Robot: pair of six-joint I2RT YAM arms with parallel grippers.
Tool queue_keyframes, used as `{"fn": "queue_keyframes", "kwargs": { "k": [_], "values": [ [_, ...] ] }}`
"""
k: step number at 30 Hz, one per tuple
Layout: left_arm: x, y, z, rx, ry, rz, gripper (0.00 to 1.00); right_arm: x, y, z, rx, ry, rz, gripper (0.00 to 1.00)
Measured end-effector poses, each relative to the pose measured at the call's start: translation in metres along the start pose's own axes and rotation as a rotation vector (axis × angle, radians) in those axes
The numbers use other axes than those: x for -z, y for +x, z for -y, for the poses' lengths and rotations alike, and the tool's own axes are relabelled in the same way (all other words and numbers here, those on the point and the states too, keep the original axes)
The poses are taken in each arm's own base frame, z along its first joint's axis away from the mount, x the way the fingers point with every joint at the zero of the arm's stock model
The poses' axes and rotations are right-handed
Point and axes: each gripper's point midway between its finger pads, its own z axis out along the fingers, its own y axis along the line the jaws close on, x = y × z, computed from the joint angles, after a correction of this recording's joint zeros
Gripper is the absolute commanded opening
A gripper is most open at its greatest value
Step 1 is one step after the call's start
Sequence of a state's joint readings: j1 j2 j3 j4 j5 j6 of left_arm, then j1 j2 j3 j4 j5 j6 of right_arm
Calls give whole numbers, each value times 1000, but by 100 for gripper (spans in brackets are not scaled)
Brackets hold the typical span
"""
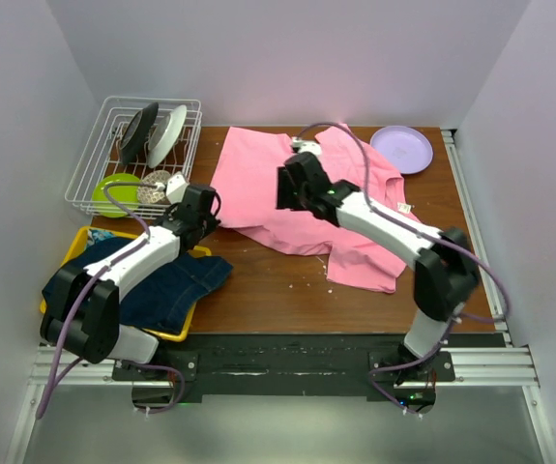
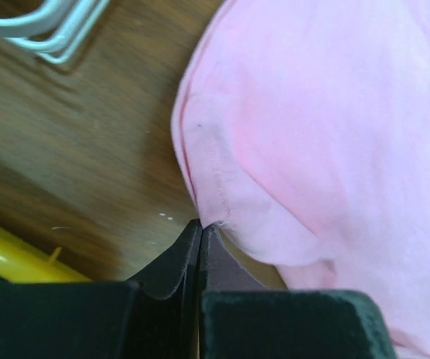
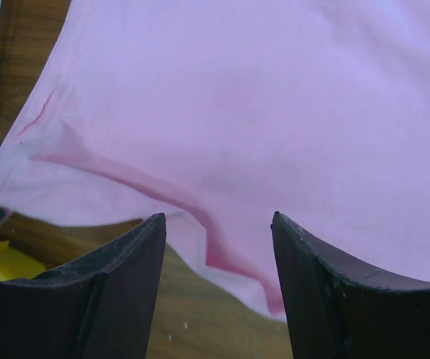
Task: Fold and stack the mixed laundry pile
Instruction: Fold the T-shirt at the center of the board.
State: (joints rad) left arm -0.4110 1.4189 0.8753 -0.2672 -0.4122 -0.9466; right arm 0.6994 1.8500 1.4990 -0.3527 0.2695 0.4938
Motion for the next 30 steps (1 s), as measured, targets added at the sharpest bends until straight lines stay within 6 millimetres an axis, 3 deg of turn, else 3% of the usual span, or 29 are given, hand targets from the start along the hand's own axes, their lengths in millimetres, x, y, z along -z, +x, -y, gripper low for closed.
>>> {"fn": "queue_keyframes", "kwargs": {
  "k": [2, 5, 7, 10, 14, 17, 21, 30],
  "values": [
    [-1, -3, -12, 6, -34, 6, 0, 30, -2, 22, -44, 38, 26, 59],
    [-4, -4, -25, 16, -72, 10, 0, 70, 16, 72, -132, 134, 20, 55],
    [-5, -6, -28, 26, -85, 14, 0, 89, 37, 103, -191, 206, -4, 51],
    [-5, -7, -28, 46, -87, 19, 0, 119, 87, 151, -272, 348, -73, 47],
    [-5, -8, -26, 73, -85, 25, 0, 158, 139, 183, -362, 461, -138, 47],
    [-6, -10, -24, 90, -79, 31, 0, 182, 162, 197, -446, 493, -133, 48],
    [-7, -13, -18, 116, -57, 47, 0, 191, 185, 212, -528, 540, -135, 64],
    [-9, -12, -18, 126, -49, 49, 0, 173, 208, 247, -629, 749, -246, 53]
  ]
}}
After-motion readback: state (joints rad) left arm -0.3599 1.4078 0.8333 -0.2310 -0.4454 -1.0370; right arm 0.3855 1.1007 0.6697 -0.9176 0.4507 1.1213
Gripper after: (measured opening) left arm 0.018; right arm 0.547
